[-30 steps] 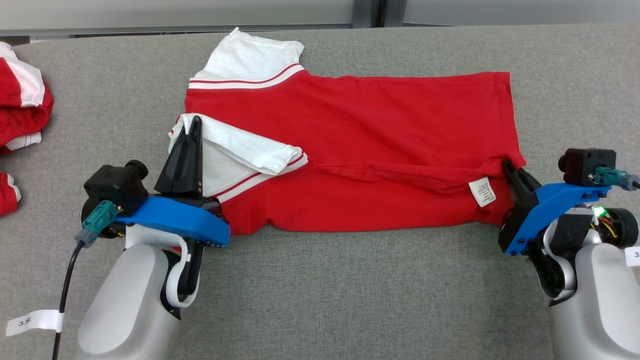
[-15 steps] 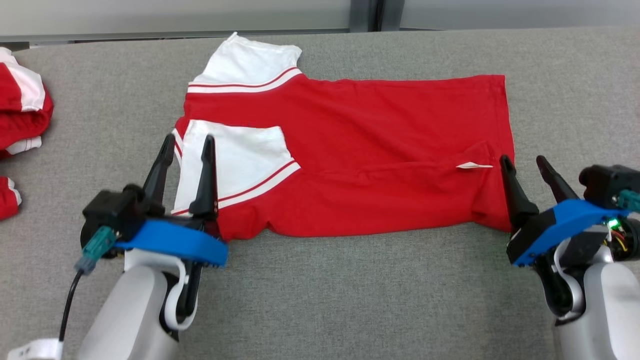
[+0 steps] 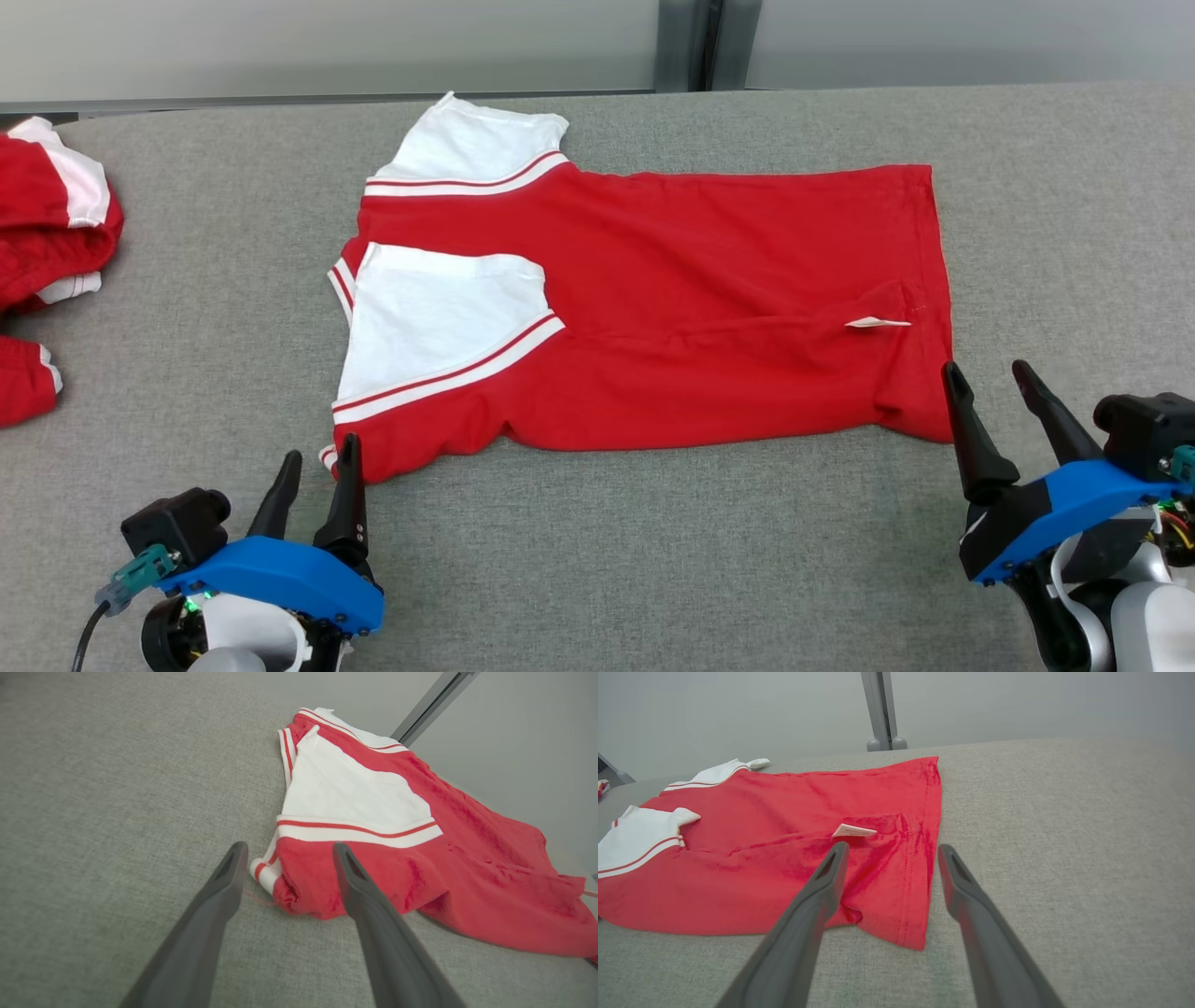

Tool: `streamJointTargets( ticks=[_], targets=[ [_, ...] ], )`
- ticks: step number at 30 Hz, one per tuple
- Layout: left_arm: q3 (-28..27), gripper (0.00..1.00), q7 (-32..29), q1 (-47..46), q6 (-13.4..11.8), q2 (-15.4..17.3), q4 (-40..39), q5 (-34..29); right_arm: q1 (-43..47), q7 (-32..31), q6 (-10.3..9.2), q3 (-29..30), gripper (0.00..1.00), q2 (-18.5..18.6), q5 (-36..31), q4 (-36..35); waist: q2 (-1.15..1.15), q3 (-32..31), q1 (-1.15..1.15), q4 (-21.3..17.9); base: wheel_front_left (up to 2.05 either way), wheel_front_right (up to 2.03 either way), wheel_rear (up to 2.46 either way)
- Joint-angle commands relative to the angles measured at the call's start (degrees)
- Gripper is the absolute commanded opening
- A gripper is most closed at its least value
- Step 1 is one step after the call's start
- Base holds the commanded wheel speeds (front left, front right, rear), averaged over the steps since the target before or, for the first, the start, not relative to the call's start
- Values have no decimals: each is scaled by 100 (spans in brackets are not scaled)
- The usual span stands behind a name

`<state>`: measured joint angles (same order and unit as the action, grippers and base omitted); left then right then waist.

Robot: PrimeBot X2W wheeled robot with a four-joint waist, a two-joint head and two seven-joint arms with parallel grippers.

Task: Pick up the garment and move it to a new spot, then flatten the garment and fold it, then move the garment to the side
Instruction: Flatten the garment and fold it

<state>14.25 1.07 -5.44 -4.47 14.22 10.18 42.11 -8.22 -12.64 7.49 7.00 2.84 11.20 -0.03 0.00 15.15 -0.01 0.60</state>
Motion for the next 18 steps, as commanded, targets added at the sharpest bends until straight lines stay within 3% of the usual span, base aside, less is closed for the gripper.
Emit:
streamJointTargets(
  ticks=[1,11,12,13,14,16,18],
  targets=[
    [-18,100,-33,11,-25,3,-37,39,76,-31,1,-7,100,9,20,-32,0,5,1,-4,0,0,0],
    [47,100,-601,-159,-82,-79,167,368,15,-167,1,-24,100,10,35,-12,0,150,1,-108,0,0,0],
    [48,88,-589,-192,-71,-88,180,369,-7,-179,1,-6,100,10,53,28,0,164,1,-118,0,0,0],
    [48,59,-569,-215,-61,-95,191,371,-29,-203,1,5,100,9,57,70,0,175,1,-127,0,0,0],
    [56,43,-550,-238,-60,-100,196,358,-67,-226,1,21,100,9,52,119,0,186,1,-134,0,0,0],
    [50,20,-452,-302,-39,-93,187,298,-140,-230,1,36,100,9,61,248,0,208,1,-136,0,0,0],
    [38,6,-346,-364,-19,-103,169,255,-212,-237,1,45,100,9,81,420,0,219,1,-121,0,0,0]
  ],
)
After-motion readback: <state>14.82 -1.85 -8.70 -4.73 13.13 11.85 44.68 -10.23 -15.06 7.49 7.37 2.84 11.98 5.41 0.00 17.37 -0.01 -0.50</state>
